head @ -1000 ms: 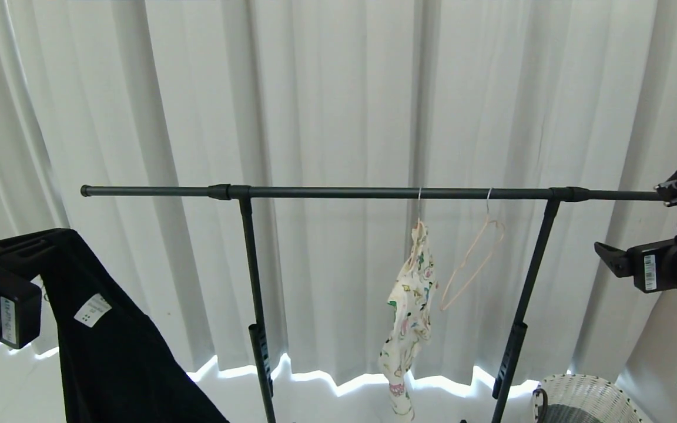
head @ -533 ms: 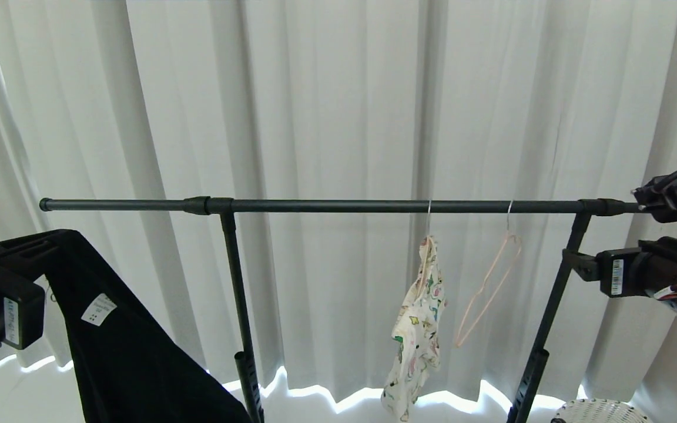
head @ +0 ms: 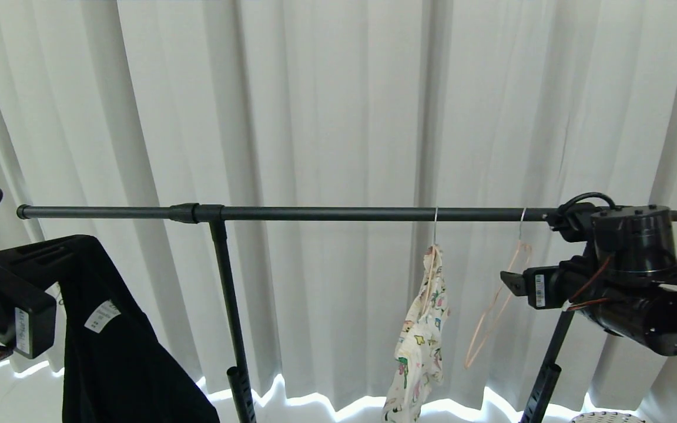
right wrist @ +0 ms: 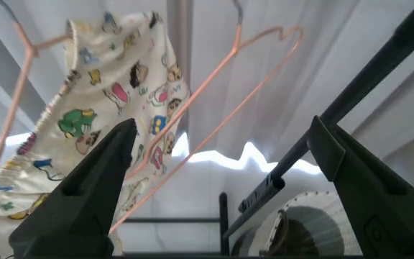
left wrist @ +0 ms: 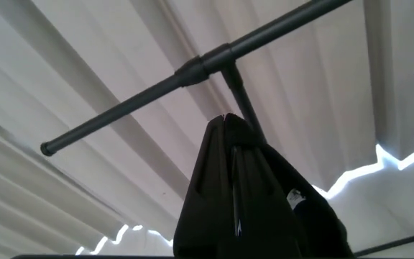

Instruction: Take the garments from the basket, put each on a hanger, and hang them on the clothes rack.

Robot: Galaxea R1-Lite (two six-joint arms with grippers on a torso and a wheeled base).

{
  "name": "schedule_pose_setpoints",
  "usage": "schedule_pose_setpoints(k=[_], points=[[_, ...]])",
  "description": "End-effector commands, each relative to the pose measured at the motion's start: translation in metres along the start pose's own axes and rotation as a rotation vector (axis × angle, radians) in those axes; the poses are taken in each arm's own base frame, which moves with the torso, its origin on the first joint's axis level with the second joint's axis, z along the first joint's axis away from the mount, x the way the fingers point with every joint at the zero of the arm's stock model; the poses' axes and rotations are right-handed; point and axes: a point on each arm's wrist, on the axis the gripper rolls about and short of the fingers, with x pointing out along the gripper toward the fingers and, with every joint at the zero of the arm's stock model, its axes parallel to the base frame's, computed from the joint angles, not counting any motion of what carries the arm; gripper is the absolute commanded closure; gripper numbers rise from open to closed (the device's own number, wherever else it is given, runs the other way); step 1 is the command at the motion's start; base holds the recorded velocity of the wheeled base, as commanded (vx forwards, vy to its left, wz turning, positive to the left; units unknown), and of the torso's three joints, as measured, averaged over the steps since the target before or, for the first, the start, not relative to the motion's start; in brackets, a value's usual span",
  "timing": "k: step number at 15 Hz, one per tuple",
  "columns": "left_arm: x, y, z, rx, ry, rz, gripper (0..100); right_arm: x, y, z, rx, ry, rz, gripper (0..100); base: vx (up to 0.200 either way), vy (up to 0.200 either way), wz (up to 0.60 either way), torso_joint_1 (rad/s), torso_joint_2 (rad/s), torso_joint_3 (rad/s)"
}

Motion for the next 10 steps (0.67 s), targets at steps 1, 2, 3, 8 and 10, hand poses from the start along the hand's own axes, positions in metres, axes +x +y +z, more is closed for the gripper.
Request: schedule_pose_setpoints(k=[1,2,3,8,10], points=[[0.000,-0.002,-0.001,0.005,-0.002,-0.013,100,0.027,0.009,-0.016,-0.029,0.083,-0.016,0,0.000,0.000,0.00,0.000,0.00,0.000],[0.000,-0.003,-0.003,0.007,0.004,-0.016,100,0.034,0.011,-0.019,-0.029,0.098,-0.020,0,0.000,0.000,0.00,0.000,0.00,0.000],[0.000,-0.004,-0.004,0.009,0.008,-0.020,100,0.039,0.013,-0.019,-0.024,0.104,-0.022,0,0.000,0.000,0.00,0.000,0.00,0.000],[0.002,-0.006,-0.005,0.016,0.016,-0.027,100,0.046,0.003,-0.020,-0.009,0.117,-0.061,0,0.000,0.000,0.00,0.000,0.00,0.000],[0.002,-0.008,-0.007,0.021,0.015,-0.044,100,0.048,-0.003,-0.019,-0.001,0.114,-0.101,0,0.000,0.000,0.00,0.000,0.00,0.000]])
